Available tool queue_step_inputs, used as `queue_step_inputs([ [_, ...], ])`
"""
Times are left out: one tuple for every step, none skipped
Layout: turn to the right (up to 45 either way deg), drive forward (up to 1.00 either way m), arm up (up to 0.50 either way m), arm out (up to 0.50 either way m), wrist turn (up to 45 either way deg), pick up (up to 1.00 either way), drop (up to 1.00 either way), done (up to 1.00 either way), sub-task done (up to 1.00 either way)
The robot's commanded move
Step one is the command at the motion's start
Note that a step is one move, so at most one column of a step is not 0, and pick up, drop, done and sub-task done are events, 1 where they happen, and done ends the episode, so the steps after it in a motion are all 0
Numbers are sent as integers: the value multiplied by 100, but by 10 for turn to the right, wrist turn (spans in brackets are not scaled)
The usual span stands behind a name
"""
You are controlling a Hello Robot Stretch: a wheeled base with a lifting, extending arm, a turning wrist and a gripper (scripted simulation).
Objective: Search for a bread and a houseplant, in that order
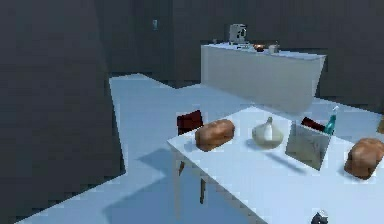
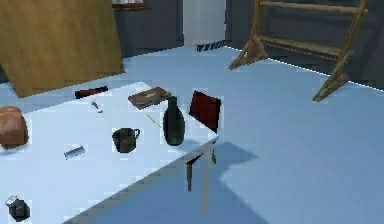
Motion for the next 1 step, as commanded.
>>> queue_step_inputs([
  [0,0,0,0,0,0,0,0,100],
])
